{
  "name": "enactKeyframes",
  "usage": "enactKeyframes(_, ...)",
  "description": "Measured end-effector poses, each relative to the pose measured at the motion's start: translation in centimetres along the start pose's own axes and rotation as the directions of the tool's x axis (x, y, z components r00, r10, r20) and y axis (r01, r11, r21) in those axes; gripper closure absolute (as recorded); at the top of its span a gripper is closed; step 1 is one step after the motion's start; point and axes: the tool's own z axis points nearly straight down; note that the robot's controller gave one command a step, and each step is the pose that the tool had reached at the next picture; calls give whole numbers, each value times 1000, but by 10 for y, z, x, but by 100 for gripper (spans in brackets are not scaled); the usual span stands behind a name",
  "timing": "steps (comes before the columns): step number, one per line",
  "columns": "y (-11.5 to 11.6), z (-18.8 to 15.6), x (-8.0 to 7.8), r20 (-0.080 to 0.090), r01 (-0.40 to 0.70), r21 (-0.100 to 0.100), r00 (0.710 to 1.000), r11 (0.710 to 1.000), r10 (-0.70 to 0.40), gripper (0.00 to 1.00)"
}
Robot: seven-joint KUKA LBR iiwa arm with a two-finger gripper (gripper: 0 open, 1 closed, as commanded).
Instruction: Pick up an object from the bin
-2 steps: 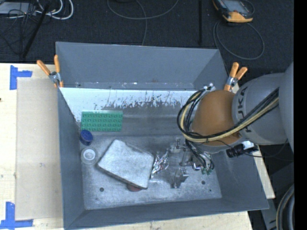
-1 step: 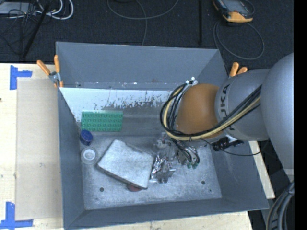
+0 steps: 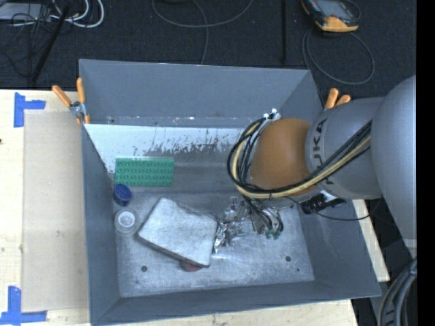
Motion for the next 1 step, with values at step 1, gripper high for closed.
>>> enactKeyframes(1,-26,-149,29,6,258,2,966,966,-258,100)
